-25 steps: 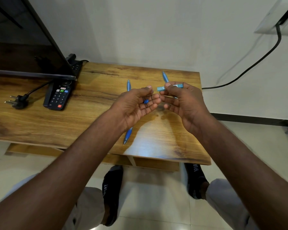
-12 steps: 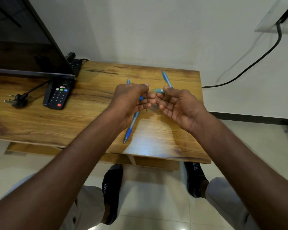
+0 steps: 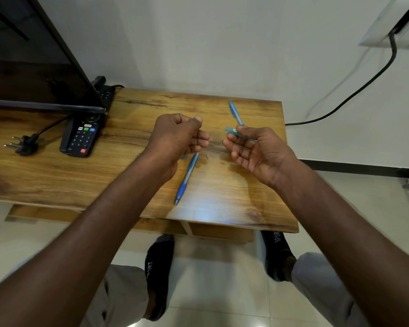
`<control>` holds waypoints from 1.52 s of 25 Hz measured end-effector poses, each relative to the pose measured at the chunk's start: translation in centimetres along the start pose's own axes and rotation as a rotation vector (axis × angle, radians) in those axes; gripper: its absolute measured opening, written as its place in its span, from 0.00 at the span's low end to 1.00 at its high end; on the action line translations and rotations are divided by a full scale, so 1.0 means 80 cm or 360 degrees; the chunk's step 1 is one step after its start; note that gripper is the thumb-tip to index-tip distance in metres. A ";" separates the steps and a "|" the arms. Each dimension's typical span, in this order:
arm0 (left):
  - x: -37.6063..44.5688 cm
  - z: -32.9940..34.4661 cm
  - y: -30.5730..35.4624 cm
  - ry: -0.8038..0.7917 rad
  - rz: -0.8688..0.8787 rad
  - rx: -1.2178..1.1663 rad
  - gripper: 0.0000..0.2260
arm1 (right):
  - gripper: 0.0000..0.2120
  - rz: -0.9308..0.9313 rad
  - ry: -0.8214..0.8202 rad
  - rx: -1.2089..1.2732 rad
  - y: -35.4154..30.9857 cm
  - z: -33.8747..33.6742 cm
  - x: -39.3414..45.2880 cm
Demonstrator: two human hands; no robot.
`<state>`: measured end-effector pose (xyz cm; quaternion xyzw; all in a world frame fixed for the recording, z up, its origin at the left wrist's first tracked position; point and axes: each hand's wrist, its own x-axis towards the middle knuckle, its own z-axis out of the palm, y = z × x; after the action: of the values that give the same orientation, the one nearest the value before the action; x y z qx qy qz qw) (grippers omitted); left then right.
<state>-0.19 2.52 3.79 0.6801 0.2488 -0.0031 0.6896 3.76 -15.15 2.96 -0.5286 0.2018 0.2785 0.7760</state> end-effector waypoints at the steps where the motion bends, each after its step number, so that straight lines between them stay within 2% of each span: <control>1: 0.001 -0.002 0.001 0.0002 -0.0017 -0.0023 0.08 | 0.08 -0.0013 0.0014 -0.0002 0.000 0.000 0.000; 6: 0.008 -0.002 0.003 -0.0018 -0.0243 -0.0354 0.08 | 0.10 -0.0060 0.0058 0.0047 -0.001 -0.003 0.002; 11: 0.007 -0.001 0.010 -0.0244 -0.0494 -0.0924 0.05 | 0.08 -0.0046 -0.0035 0.0012 0.001 0.000 0.002; 16: 0.004 0.003 0.011 -0.0279 -0.0556 -0.0991 0.04 | 0.08 -0.0058 -0.0080 -0.0031 0.001 0.001 0.001; 18: 0.004 0.002 0.008 -0.0232 -0.0511 -0.0741 0.03 | 0.08 -0.0046 -0.0051 -0.0041 -0.001 0.000 0.002; 22: 0.004 -0.002 -0.002 -0.0179 -0.0300 0.0164 0.04 | 0.07 -0.0109 0.0074 -0.0066 -0.018 -0.013 0.006; 24: 0.003 -0.002 -0.006 -0.0212 -0.0258 0.0406 0.06 | 0.07 -0.0142 0.0126 -0.0081 -0.025 -0.019 0.007; 29: 0.000 0.005 -0.009 -0.0334 -0.0259 0.0544 0.07 | 0.07 -0.0099 0.0089 -0.0128 -0.017 -0.015 0.006; 35: 0.006 -0.016 -0.004 -0.0115 -0.0137 0.0626 0.08 | 0.08 -0.0064 0.0029 -0.0220 -0.018 -0.016 0.005; 38: 0.008 -0.030 -0.001 -0.0118 -0.0175 0.0751 0.09 | 0.08 -0.0017 -0.0007 -0.0310 -0.014 -0.013 0.005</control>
<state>-0.48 5.00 3.64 0.8072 0.2523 -0.1235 0.5191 4.78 -16.35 3.14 -0.6021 0.1691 0.2938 0.7229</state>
